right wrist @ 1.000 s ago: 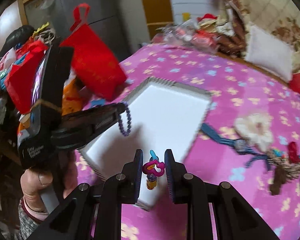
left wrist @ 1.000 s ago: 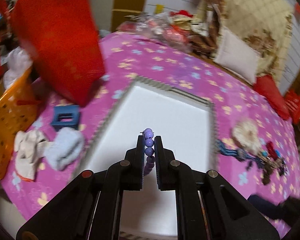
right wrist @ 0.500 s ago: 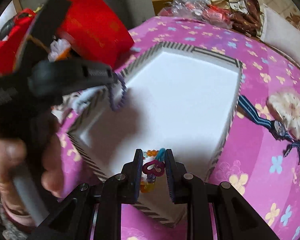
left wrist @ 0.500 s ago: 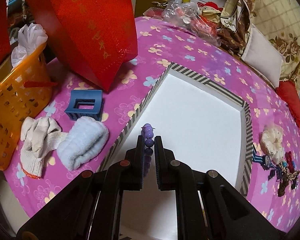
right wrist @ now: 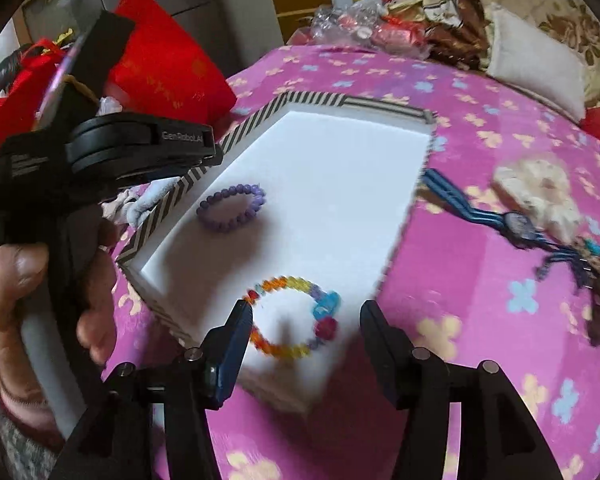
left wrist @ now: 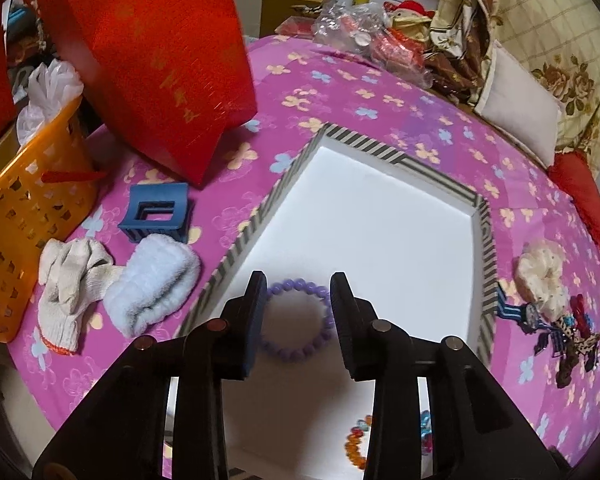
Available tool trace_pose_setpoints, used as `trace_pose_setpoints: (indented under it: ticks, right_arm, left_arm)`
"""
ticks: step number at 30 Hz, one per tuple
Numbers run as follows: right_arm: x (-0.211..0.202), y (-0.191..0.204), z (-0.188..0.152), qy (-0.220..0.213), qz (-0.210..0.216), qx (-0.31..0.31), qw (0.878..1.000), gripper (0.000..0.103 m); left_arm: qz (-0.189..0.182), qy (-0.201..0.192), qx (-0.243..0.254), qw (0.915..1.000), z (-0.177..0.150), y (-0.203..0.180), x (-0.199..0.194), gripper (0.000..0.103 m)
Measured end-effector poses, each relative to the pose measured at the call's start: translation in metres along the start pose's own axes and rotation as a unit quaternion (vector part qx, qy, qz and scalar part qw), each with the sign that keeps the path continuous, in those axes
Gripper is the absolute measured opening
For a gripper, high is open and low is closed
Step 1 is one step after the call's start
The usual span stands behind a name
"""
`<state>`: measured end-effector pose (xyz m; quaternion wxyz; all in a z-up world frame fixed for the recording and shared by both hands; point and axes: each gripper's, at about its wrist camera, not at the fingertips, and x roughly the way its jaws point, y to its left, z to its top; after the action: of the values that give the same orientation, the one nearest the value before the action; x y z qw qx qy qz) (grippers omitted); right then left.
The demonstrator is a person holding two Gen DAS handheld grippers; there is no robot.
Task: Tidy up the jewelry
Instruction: 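Move the right tool to the brown scrunchie with leopard bow and grasp it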
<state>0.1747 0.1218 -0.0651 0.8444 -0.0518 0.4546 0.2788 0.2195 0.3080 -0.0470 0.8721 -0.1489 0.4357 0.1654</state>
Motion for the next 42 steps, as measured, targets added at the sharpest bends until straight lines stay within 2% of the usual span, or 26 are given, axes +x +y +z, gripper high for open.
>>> trace_pose_setpoints:
  ticks: [3,9,13,16,19,24,28,34,39,42]
  right_arm:
    - [-0.028,-0.012,-0.016,-0.021,-0.033,-0.007,0.999,0.054]
    - [-0.072,-0.058,-0.058,-0.036,-0.091,0.02,0.995,0.054]
    - [-0.093,-0.102,-0.083,-0.033,-0.11,0.073,0.991,0.055]
    - [-0.107,-0.131,-0.098,-0.034,-0.124,0.11,0.986,0.055]
    - [-0.118,-0.151,-0.109,-0.038,-0.132,0.137,0.981,0.055]
    - [-0.125,-0.172,-0.122,-0.039,-0.145,0.165,0.975,0.055]
    - [-0.123,-0.182,-0.126,-0.039,-0.148,0.177,0.972,0.055]
    - [-0.119,-0.209,-0.126,-0.047,-0.149,0.202,0.967,0.055]
    - [-0.104,-0.242,-0.104,-0.048,-0.154,0.212,0.964,0.055]
    - [-0.083,-0.255,-0.084,-0.037,-0.145,0.209,0.966,0.055]
  left_arm:
    - [0.011,-0.015,0.016,0.9997,-0.004,-0.014,-0.006,0.039]
    - [0.015,-0.042,0.062,0.9971,-0.021,-0.051,-0.026,0.039]
    - [-0.009,-0.066,0.09,0.9937,-0.033,-0.083,-0.05,0.04]
    - [-0.04,-0.067,0.099,0.992,-0.04,-0.102,-0.06,0.045]
    - [-0.073,-0.065,0.108,0.9893,-0.048,-0.121,-0.067,0.045]
    - [-0.079,-0.076,0.155,0.9818,-0.068,-0.154,-0.071,0.045]
    - [-0.072,-0.073,0.19,0.9765,-0.08,-0.17,-0.067,0.045]
    - [-0.084,-0.041,0.197,0.9759,-0.09,-0.18,-0.053,0.045]
    - [-0.105,-0.009,0.196,0.9749,-0.093,-0.187,-0.039,0.045]
    - [-0.112,0.001,0.201,0.9732,-0.095,-0.192,-0.033,0.045]
